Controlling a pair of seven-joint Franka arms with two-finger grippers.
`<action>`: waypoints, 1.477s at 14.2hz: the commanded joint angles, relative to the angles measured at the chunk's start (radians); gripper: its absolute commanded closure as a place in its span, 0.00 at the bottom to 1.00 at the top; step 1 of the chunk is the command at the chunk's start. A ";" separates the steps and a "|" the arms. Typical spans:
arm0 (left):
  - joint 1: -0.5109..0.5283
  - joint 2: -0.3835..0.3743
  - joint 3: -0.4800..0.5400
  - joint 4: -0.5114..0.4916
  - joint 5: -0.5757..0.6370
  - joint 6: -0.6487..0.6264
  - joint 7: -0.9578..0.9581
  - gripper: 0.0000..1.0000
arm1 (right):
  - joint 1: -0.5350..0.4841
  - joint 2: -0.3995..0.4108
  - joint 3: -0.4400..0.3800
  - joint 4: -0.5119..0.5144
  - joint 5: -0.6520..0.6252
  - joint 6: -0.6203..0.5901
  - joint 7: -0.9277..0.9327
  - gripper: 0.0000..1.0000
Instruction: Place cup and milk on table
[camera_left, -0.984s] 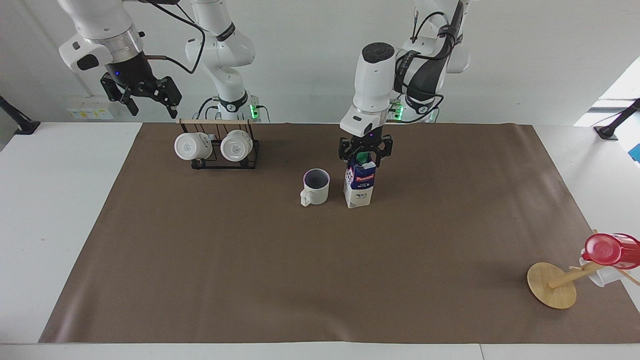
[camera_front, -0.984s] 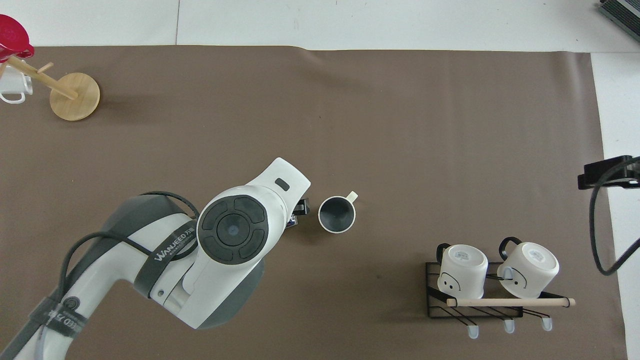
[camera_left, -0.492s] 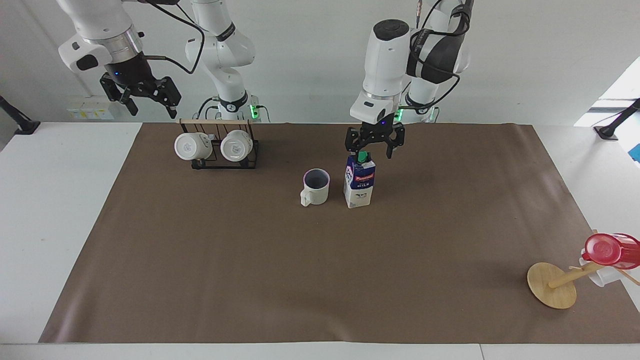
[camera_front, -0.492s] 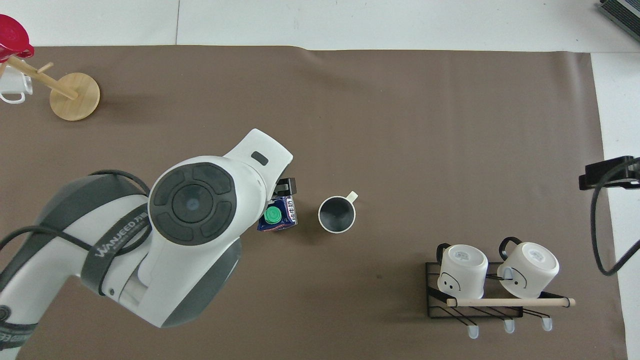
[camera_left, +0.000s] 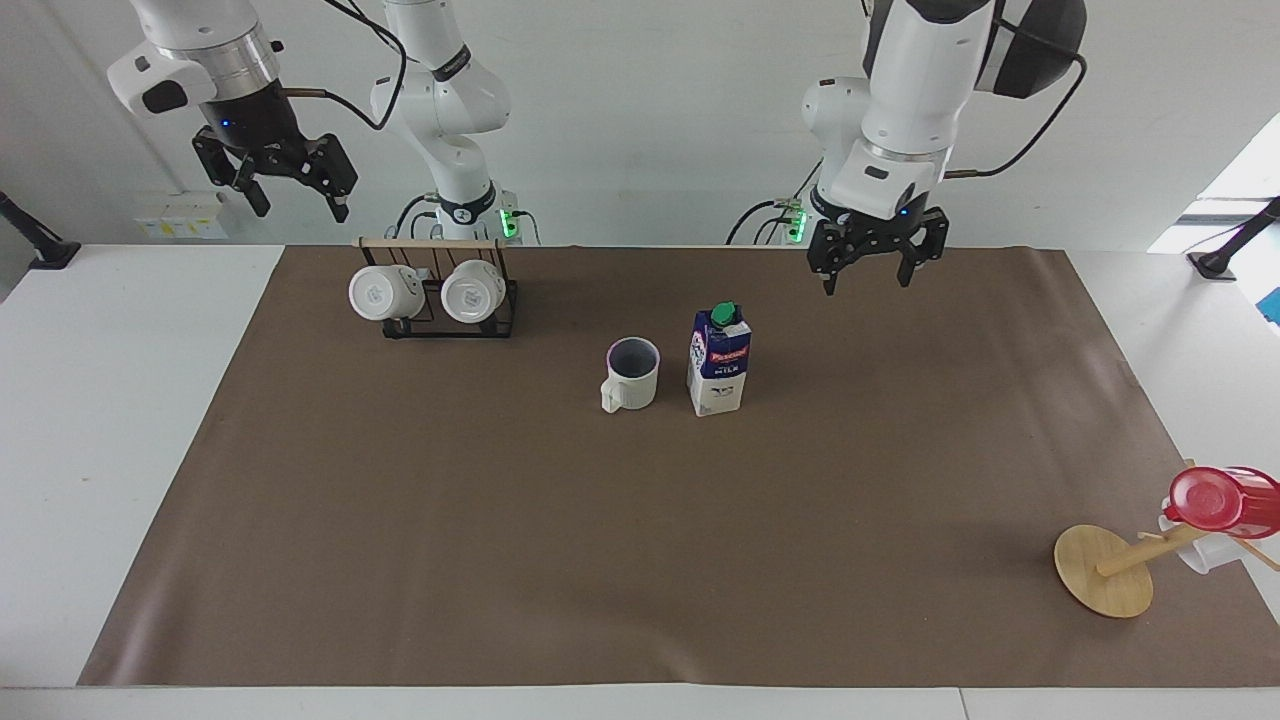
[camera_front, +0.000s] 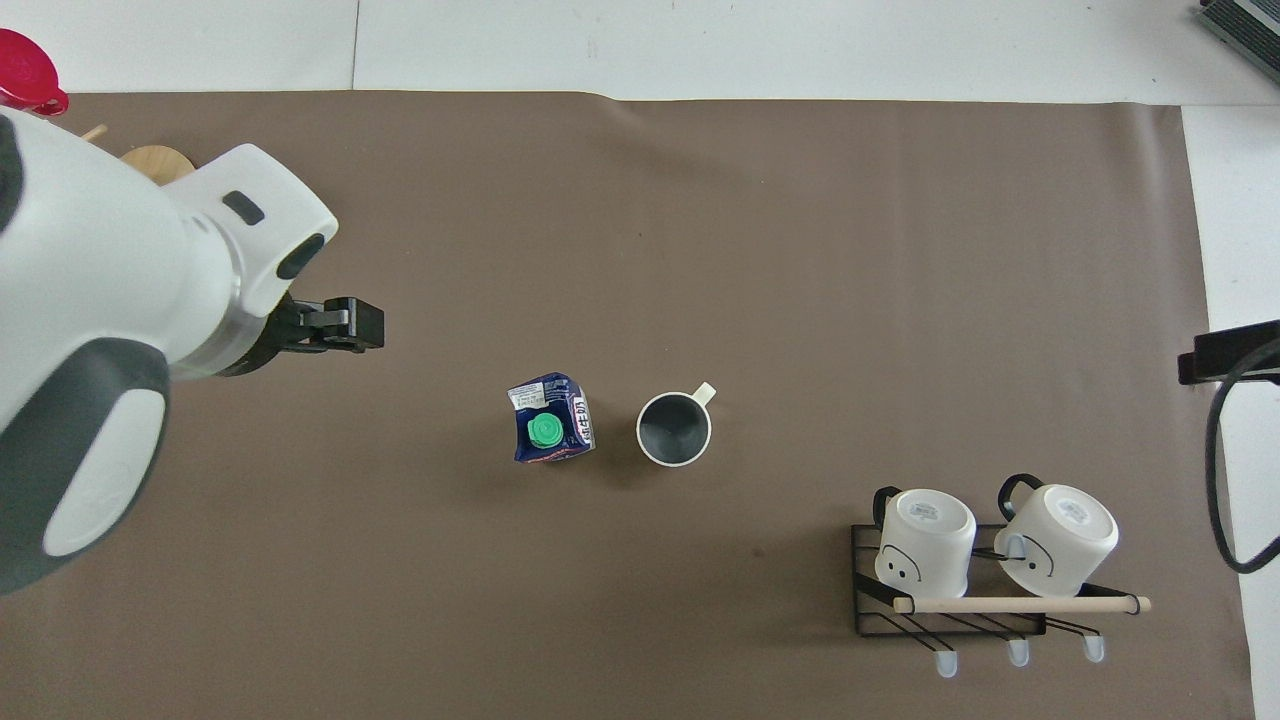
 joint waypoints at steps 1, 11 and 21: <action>0.083 -0.005 -0.009 0.041 -0.017 -0.071 0.122 0.00 | -0.005 -0.009 0.001 -0.008 0.001 -0.007 -0.027 0.00; 0.203 -0.018 -0.003 0.081 -0.044 -0.212 0.282 0.00 | -0.005 -0.009 0.001 -0.008 0.001 -0.007 -0.027 0.00; 0.200 -0.050 0.048 0.072 -0.152 -0.222 0.308 0.00 | -0.005 -0.009 0.001 -0.008 0.001 -0.007 -0.027 0.00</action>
